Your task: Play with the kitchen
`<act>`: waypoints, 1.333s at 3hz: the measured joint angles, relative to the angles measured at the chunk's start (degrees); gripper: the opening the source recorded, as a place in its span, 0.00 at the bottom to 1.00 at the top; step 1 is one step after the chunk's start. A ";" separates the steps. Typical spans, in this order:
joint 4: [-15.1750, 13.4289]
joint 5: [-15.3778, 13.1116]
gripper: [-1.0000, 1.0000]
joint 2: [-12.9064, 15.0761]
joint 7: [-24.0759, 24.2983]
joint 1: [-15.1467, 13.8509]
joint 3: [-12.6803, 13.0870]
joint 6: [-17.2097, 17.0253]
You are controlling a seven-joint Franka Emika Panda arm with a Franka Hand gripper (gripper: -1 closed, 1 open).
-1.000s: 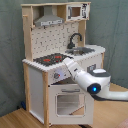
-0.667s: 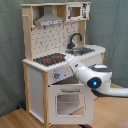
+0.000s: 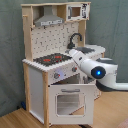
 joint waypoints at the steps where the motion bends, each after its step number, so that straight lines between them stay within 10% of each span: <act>1: -0.73 0.86 1.00 2.15 -4.65 2.41 -1.92 -4.33; 4: -4.89 5.13 1.00 8.87 -19.18 6.16 -5.86 -13.27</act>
